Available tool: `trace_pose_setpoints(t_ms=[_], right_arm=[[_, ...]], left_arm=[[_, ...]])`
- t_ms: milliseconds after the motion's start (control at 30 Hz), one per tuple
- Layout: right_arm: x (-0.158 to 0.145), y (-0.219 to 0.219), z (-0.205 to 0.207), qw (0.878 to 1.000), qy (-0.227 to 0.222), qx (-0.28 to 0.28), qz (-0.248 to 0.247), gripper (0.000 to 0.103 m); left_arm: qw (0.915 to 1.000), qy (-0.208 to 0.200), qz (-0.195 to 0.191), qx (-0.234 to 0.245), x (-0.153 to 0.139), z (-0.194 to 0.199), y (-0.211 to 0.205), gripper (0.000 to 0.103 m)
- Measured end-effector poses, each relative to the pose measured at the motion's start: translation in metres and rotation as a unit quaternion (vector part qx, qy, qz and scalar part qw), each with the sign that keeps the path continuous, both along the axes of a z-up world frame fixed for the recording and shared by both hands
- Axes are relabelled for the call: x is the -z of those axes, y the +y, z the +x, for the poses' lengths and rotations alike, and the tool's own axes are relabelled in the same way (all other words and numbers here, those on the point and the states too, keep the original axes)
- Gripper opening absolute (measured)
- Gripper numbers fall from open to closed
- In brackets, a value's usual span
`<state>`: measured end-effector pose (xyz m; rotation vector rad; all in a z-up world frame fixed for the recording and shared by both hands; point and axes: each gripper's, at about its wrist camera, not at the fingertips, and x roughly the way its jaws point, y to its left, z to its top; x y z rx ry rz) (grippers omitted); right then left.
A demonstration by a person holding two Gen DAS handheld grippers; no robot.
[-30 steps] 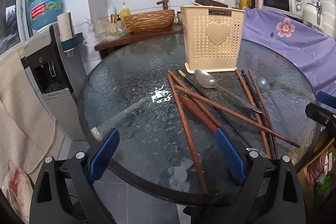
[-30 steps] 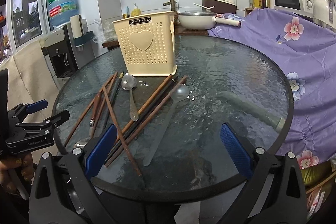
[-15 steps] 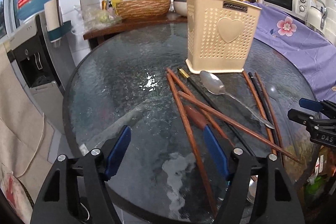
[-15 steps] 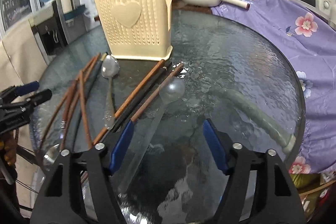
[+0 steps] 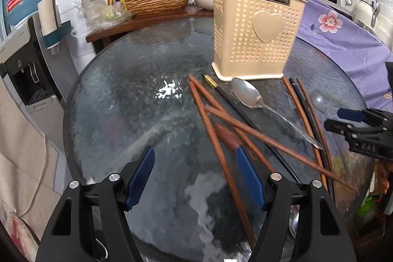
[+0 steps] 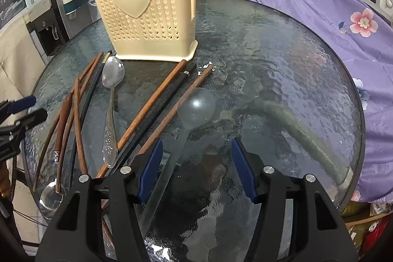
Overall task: Organize utensils
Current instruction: 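Move left tool to a wooden chopstick while right tool reaches the clear plastic spoon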
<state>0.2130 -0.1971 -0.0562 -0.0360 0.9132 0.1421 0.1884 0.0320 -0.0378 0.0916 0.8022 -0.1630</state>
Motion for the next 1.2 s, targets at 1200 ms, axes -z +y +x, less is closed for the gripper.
trace_pose_setpoints(t_ms=[1200], right_arm=[[0.000, 0.012, 0.040, 1.000, 0.017, 0.009, -0.011, 0.043]], left_arm=[[0.9983, 0.057, -0.007, 0.001, 0.008, 0.091, -0.003, 0.041]])
